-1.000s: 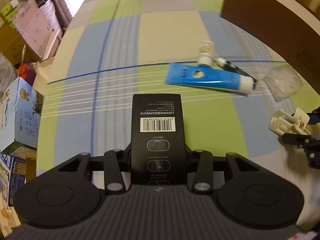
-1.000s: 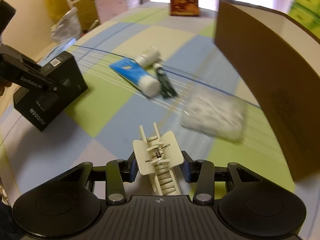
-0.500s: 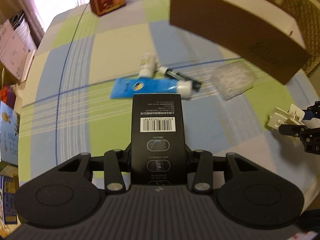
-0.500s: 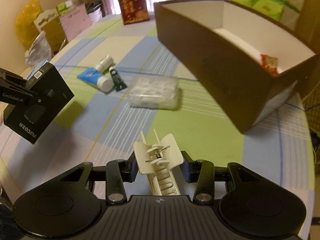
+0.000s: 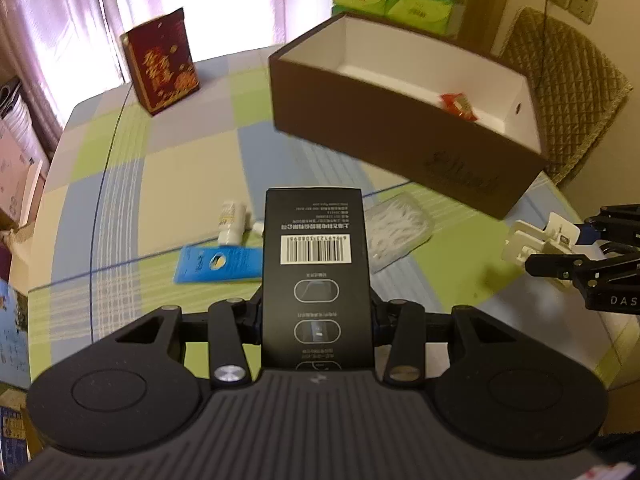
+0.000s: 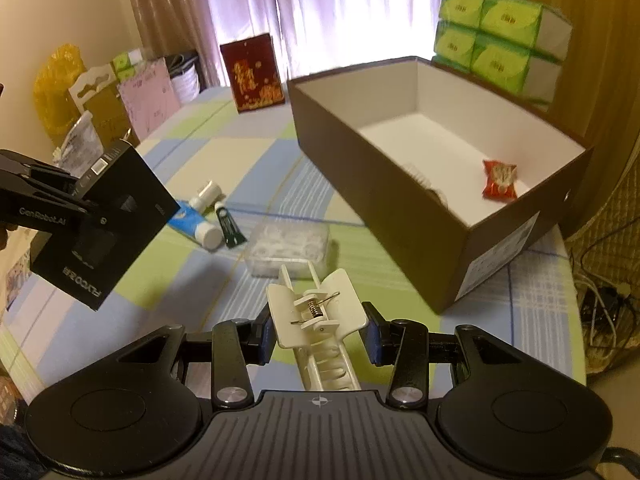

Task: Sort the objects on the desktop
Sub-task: 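Carry the black box and white clip over the brown box with both tools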

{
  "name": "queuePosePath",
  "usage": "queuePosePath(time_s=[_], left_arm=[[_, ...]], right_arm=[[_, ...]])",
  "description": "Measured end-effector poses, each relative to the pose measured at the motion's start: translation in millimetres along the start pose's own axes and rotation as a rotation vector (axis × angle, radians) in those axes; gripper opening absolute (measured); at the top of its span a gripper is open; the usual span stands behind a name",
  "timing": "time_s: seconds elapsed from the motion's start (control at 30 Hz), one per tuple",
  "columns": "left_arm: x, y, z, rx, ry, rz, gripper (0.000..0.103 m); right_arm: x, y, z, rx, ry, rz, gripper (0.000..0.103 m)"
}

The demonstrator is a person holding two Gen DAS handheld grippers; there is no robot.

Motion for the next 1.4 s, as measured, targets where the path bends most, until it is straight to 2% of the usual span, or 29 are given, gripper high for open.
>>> queuePosePath(time_s=[0.83, 1.17, 1.4], left_arm=[[-20, 68, 41, 0.051, -0.088, 0.124, 0.038], [-10, 121, 58, 0.086, -0.119, 0.171, 0.038], [8, 168, 73, 0.108, -0.148, 0.189, 0.038]], right_arm=[[-30, 59, 23, -0.053, -0.017, 0.128, 0.040], [-23, 110, 59, -0.055, -0.047, 0.183, 0.040], [0, 144, 97, -0.021, -0.063, 0.188, 0.040]])
Point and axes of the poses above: each gripper's, at about its wrist camera, not at the fingertips, and x roughly the way its jaws point, z to its right, y to its top, the point moved 7 cm from there along x, roughly the way its jaws point, and after that the axes turned 4 degrees about -x, right-handed, at the moved point
